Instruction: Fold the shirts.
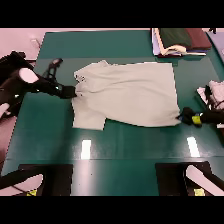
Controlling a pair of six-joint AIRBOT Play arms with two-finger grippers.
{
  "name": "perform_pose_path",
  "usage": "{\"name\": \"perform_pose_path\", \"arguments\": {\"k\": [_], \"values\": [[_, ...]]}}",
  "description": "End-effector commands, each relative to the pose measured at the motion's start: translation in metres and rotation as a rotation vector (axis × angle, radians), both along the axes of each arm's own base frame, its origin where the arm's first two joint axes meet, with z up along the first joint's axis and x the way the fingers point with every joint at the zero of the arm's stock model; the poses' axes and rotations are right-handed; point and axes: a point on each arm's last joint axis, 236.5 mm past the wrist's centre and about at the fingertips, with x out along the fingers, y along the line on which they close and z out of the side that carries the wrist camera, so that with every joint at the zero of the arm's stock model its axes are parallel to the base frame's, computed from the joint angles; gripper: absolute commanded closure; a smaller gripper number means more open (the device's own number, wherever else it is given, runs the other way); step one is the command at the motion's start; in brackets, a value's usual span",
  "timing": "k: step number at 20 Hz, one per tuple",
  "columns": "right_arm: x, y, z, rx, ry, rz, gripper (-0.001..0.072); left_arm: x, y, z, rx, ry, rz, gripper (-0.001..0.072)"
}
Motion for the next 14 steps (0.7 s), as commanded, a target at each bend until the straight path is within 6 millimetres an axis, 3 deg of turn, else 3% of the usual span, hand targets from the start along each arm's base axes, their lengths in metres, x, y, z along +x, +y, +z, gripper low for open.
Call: {"name": "perform_pose_path", "arguments": {"k": [1, 3, 4, 6, 8, 9, 11, 14], "values": [[0.042, 0.016, 0.122, -0.132, -0.329, 0.109, 0.0690, -0.005, 0.011, 0.099, 0.005, -0.254, 0.031, 0.0683], [0.054, 0.022, 0.233, -0.250, -0.597, 0.142, 0.0690, -0.019, 0.019, 0.198, -0.008, -0.490, 0.055, 0.0683], [0.051, 0.025, 0.287, -0.305, -0.722, 0.146, 0.0690, -0.033, 0.023, 0.254, -0.017, -0.629, 0.066, 0.0683], [0.029, 0.031, 0.390, -0.419, -0.955, 0.139, 0.0690, -0.073, 0.032, 0.356, -0.043, -0.885, 0.090, 0.0683], [-0.003, 0.037, 0.466, -0.535, -1.126, 0.123, 0.0690, -0.121, 0.042, 0.439, -0.063, -1.101, 0.112, 0.0683], [-0.019, 0.036, 0.494, -0.585, -1.175, 0.101, 0.0691, -0.142, 0.046, 0.467, -0.072, -1.175, 0.120, 0.0683], [-0.040, 0.034, 0.524, -0.648, -1.198, 0.075, 0.0690, -0.181, 0.053, 0.516, -0.108, -1.300, 0.147, 0.0683], [-0.051, 0.033, 0.535, -0.675, -1.153, 0.091, 0.0691, -0.218, 0.063, 0.558, -0.130, -1.445, 0.176, 0.0683]]}}
